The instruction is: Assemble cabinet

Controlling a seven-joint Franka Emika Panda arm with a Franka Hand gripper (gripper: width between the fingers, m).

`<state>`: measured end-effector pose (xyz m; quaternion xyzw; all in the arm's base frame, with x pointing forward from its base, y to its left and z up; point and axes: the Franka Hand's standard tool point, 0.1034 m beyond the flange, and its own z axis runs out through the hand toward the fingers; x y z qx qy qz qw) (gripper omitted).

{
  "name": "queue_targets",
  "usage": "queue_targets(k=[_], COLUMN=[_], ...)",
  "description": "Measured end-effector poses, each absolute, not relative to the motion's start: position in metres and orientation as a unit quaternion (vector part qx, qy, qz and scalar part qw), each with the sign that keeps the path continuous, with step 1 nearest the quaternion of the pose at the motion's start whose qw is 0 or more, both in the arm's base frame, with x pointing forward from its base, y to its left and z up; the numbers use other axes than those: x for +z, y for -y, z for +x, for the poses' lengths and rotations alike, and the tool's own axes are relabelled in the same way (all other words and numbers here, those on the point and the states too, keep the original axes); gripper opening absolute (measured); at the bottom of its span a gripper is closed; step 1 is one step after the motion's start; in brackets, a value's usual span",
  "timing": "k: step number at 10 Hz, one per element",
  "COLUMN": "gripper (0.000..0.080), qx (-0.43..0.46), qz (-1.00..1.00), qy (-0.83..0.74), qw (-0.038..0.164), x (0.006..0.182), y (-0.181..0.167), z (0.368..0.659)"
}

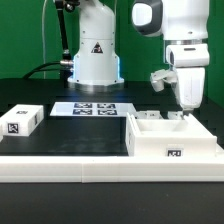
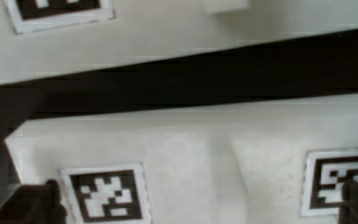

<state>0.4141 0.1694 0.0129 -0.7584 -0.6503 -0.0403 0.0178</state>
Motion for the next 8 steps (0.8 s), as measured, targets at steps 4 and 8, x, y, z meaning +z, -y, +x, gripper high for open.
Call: queue_targets(k=[4,8], gripper=[0.0343,0.0068], qx=[-0.037,-0.038], qz=[-0.759,-0.759], qy=[0.649,0.649], qw=[0.019,0.019], x=[0.0102,0.0105], y=[-0.1679,-0.1679], z=[0.4121,0.4125])
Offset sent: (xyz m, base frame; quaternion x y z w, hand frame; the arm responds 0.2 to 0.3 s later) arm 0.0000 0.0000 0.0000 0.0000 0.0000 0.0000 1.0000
